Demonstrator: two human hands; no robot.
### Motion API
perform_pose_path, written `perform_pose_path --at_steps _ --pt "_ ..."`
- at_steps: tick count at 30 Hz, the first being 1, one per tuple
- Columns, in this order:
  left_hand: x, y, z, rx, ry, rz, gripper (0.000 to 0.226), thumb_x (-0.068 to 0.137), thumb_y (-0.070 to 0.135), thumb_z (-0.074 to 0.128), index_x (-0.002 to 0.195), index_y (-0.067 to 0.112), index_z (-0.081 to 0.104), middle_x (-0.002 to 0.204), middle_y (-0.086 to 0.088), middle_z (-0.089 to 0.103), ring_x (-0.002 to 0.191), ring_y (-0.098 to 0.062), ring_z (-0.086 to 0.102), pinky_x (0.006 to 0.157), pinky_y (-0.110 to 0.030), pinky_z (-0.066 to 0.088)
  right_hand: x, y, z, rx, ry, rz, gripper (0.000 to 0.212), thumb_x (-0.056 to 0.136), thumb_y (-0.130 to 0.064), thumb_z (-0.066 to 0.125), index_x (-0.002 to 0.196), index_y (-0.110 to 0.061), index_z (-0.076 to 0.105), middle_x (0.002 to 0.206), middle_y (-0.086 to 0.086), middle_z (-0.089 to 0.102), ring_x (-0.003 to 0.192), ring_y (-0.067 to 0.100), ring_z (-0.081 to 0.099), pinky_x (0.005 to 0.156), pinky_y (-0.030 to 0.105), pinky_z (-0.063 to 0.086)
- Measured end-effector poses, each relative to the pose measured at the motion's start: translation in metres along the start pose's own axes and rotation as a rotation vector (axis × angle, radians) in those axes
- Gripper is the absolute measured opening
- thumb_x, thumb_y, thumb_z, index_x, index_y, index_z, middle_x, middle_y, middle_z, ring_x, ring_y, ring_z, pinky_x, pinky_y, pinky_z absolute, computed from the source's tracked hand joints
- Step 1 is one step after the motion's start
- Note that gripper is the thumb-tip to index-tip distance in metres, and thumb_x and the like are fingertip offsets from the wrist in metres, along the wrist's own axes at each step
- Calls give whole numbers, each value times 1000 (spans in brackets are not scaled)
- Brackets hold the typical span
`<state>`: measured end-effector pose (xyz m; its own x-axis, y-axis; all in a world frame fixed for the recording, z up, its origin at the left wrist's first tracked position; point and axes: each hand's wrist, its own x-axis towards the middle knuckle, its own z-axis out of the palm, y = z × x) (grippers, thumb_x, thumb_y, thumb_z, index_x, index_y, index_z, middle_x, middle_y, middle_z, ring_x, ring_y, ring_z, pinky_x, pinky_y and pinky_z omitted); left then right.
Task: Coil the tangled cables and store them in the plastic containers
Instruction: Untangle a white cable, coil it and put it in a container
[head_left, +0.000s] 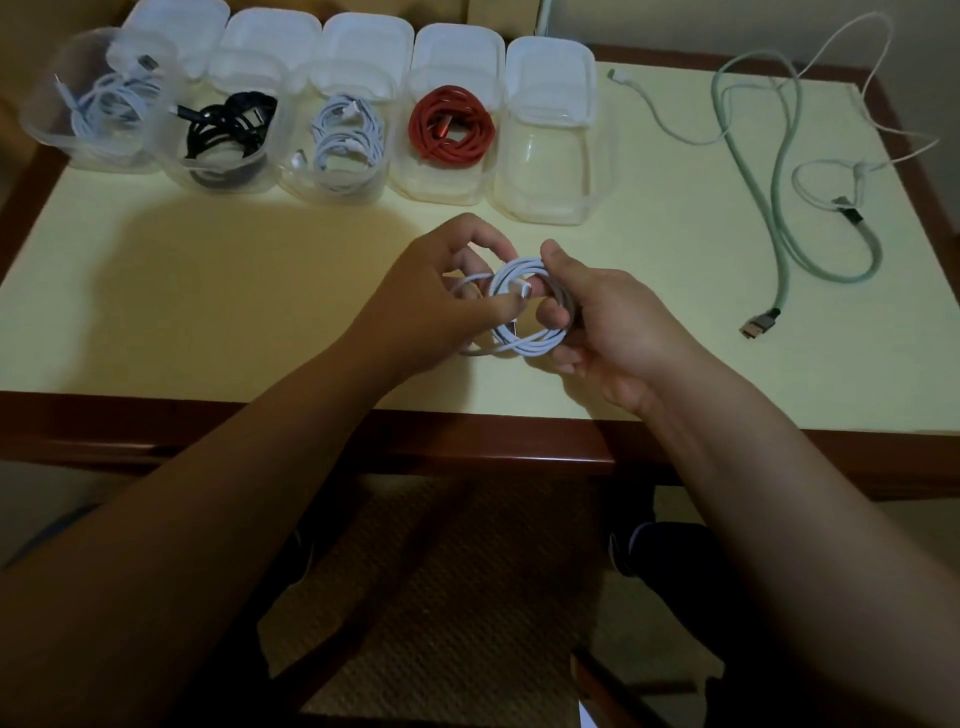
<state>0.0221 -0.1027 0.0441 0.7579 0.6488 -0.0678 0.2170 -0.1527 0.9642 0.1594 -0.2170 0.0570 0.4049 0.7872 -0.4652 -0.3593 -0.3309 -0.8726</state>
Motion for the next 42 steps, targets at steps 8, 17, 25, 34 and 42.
perform_pose_path --at_steps 8,17,25,34,42 --pt "-3 -8 10 38 192 230 29 87 25 82 116 21 78 121 7 72 116 -6 65 100 -27 50 0 -6 -2 18 -14 -13 38 107 -42 53 88 -12 66 58 -1 42 44 11 35 47 25 21" --pt "9 -4 -14 -210 425 218 23 82 16 85 101 5 78 90 -14 78 81 -37 72 63 -36 57 -1 26 29 -432 -94 -149 44 106 -40 57 75 -13 72 45 -10 46 36 4 33 40 18 27" --pt "-1 12 -17 -115 133 331 22 77 13 89 96 16 79 89 6 80 82 -15 73 74 -40 56 -2 16 26 -132 -326 212 87 97 -82 23 75 -5 58 59 5 46 40 12 30 41 21 32" --pt "-7 18 -40 39 11 122 55 56 34 100 103 20 75 104 5 75 94 -25 72 74 -46 61 12 11 15 339 -535 245 12 93 -21 54 87 -12 59 64 -2 55 40 1 34 44 17 40" --pt "-10 11 -49 156 -58 -12 25 76 11 90 98 16 81 82 -1 79 68 -15 75 61 -28 61 5 -6 17 -218 -371 132 16 96 1 57 104 -6 69 78 14 61 47 8 50 56 23 58"
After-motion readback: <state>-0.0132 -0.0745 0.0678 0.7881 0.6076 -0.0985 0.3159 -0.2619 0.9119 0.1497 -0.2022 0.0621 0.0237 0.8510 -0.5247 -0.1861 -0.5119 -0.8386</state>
